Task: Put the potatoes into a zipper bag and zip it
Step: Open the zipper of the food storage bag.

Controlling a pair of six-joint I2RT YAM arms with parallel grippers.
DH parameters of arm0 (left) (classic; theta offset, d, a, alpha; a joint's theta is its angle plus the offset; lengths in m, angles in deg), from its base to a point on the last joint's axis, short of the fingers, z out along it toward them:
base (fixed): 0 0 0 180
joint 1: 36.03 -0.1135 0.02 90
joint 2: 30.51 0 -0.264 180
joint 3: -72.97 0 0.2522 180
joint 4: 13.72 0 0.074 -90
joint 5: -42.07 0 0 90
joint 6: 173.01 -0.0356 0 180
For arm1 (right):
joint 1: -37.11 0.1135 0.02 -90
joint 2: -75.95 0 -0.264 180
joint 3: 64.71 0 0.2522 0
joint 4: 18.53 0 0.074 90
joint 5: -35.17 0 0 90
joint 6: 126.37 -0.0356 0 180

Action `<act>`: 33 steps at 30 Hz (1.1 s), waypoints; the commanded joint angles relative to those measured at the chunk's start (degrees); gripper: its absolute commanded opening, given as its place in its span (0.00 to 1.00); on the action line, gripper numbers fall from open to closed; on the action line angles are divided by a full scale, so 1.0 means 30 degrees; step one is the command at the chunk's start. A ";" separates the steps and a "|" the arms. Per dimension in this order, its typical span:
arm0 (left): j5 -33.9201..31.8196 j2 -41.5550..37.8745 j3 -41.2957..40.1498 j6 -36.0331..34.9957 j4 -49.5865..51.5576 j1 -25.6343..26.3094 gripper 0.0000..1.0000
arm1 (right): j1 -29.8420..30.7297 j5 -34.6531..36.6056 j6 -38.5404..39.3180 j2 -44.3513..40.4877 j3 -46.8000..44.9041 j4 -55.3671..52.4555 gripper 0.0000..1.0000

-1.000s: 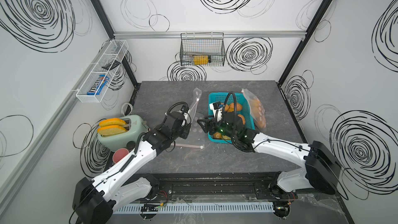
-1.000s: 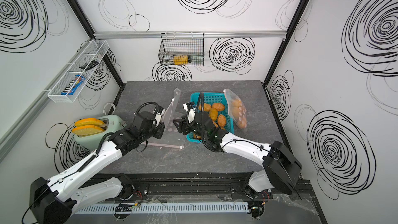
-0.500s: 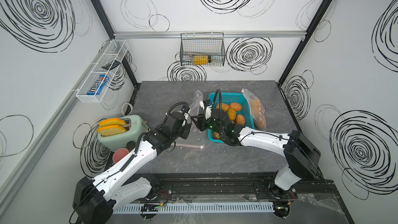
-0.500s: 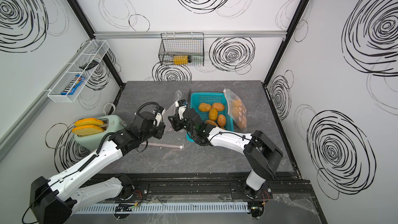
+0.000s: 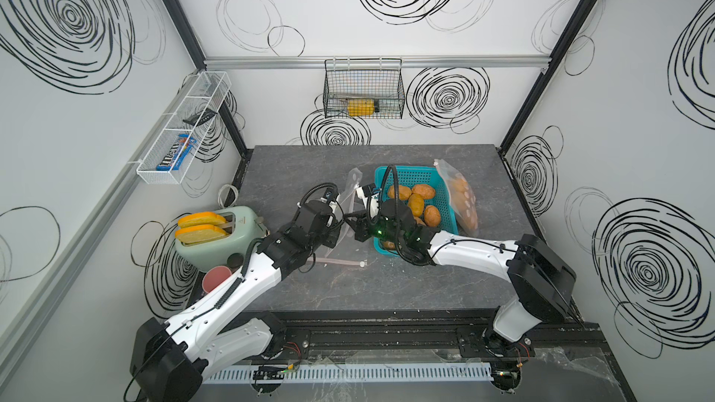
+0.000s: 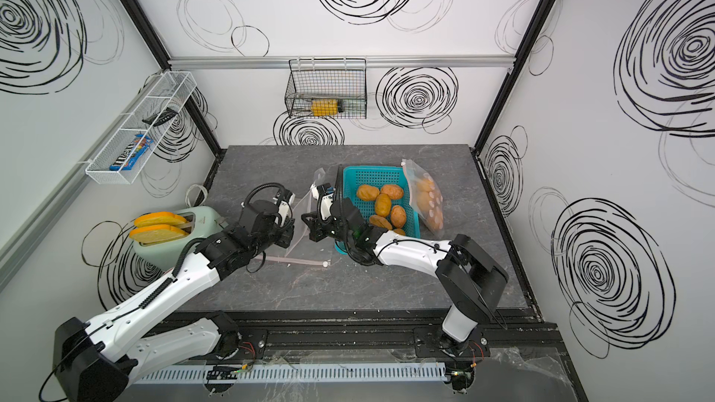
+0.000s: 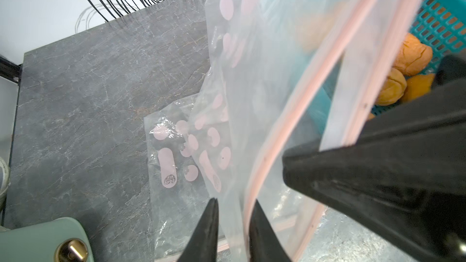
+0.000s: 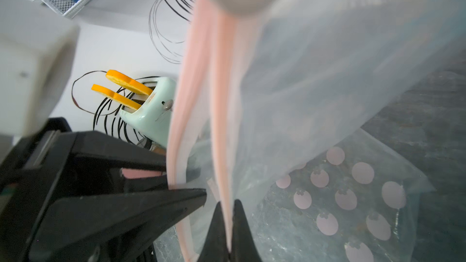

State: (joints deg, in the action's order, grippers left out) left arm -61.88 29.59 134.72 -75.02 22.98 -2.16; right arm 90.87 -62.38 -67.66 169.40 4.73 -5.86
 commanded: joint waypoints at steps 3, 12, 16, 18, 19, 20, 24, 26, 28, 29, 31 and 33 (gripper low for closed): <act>-0.0435 -0.0492 -0.0205 -0.0098 -0.1052 0.0388 0.29 | 0.0190 -0.0881 -0.0531 -0.0351 -0.0076 0.0552 0.00; -0.1443 -0.0667 -0.0300 -0.0393 -0.1026 0.1176 0.00 | 0.0128 -0.0621 -0.0498 -0.0621 -0.0167 0.0299 0.00; -0.2264 -0.1078 -0.0350 -0.0381 -0.1025 0.1221 0.00 | 0.0016 -0.0125 -0.0263 -0.0594 -0.0228 0.0057 0.10; -0.2657 -0.1248 -0.0366 -0.0290 -0.0997 0.1221 0.00 | -0.0090 0.0595 0.0115 -0.0571 -0.0106 -0.0518 0.32; -0.2862 -0.1269 -0.0405 -0.0279 -0.0968 0.1221 0.00 | -0.0154 0.0913 0.0295 -0.0579 -0.0074 -0.0816 0.37; -0.3196 -0.1258 -0.0410 -0.0264 -0.0859 0.1221 0.00 | -0.0252 0.1136 0.0490 -0.0615 -0.0023 -0.1071 0.42; -0.5459 -0.0667 0.0022 0.0184 0.0169 0.1141 0.00 | -0.0487 0.0477 0.1212 -0.1331 -0.0259 -0.0953 0.60; -0.6327 -0.0370 0.0293 0.0262 0.0711 0.0808 0.00 | -0.0476 -0.0209 0.1919 -0.1894 -0.0657 -0.0402 0.66; -0.6752 -0.0272 0.0518 0.0505 0.1066 0.0237 0.00 | -0.0510 -0.1224 0.2444 -0.2545 -0.1254 0.0521 0.71; -0.6738 -0.0280 0.0571 0.0542 0.1106 -0.0005 0.00 | -0.0539 -0.1767 0.2701 -0.2917 -0.1640 0.1145 0.73; -0.6960 -0.0316 0.0659 0.0544 0.1224 -0.0443 0.00 | -0.0559 -0.2900 0.3225 -0.3499 -0.2261 0.2092 0.75; -0.7971 -0.0422 0.0896 0.0552 0.1591 -0.0783 0.00 | -0.0548 -0.3672 0.3991 -0.4011 -0.2568 0.2378 0.75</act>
State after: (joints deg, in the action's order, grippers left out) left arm -80.35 28.82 134.68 -74.92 26.89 -3.26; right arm 89.28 -67.91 -59.99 159.89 -1.74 -4.02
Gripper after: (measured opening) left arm 0.052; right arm 0.751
